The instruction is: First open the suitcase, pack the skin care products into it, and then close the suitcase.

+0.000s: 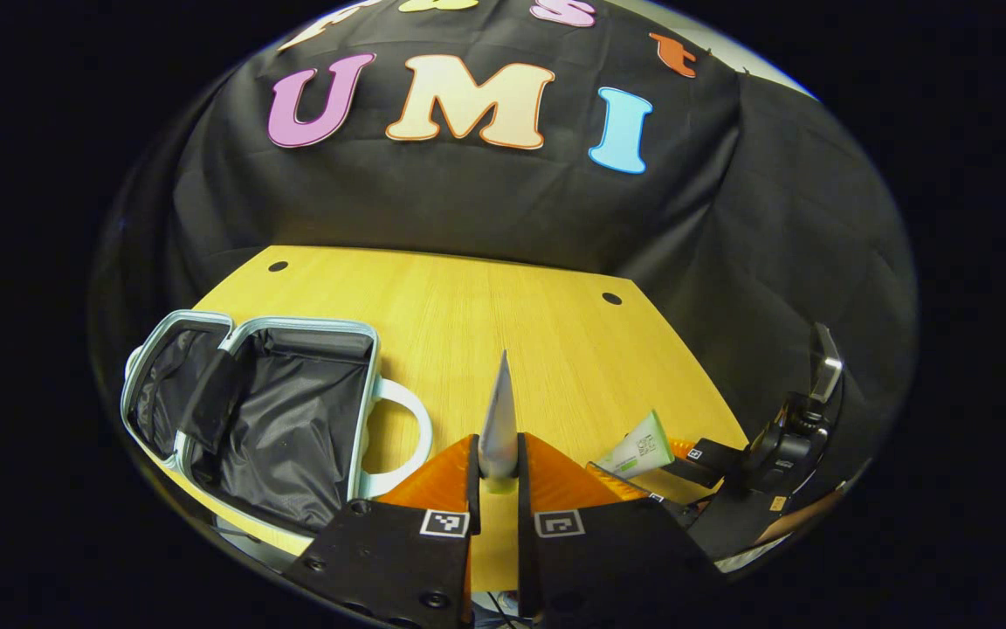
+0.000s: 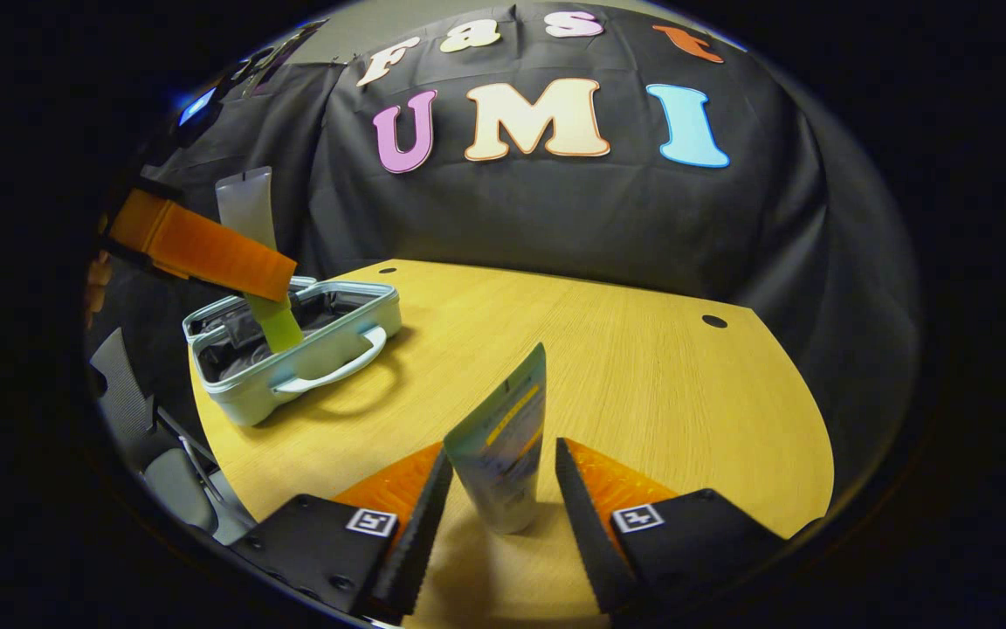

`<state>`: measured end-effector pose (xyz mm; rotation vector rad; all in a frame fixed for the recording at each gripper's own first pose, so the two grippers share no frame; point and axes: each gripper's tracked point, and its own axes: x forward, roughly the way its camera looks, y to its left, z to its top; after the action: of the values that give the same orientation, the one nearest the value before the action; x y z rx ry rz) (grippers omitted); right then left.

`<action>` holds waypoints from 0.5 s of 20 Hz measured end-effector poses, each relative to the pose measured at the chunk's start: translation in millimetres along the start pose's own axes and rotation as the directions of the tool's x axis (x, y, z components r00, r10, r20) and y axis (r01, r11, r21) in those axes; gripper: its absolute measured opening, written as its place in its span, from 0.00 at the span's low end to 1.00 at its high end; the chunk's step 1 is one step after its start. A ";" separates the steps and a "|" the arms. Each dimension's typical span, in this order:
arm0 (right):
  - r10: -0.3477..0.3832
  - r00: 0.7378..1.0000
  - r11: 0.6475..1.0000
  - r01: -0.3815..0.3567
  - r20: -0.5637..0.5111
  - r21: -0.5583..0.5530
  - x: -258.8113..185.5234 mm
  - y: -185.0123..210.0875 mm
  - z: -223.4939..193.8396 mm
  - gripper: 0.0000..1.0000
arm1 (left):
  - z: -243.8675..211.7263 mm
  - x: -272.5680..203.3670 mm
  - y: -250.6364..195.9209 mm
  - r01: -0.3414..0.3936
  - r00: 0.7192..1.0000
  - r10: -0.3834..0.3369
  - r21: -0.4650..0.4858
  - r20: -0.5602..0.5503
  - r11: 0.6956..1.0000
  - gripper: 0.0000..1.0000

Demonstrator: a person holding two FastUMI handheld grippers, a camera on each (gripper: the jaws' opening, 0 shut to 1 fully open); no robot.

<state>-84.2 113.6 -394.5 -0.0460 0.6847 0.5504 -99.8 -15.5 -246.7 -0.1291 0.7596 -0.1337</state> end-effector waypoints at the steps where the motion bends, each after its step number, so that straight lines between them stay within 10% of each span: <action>1: 0.002 1.000 1.000 -0.002 -0.008 -0.005 0.8 1.5 -3.9 0.67 | -0.4 -0.8 2.9 -0.005 1.000 0.005 -0.005 -0.002 1.000 0.13; 10: -0.066 0.997 0.997 0.068 -0.039 0.043 -7.2 -19.1 -6.1 0.28 | 8.0 -13.8 44.5 -0.053 0.999 0.053 -0.029 -0.008 0.998 0.13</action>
<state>-82.8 92.6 -397.5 -0.0377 0.7289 0.4707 -100.9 31.1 -239.0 -0.1363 0.7718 -0.0724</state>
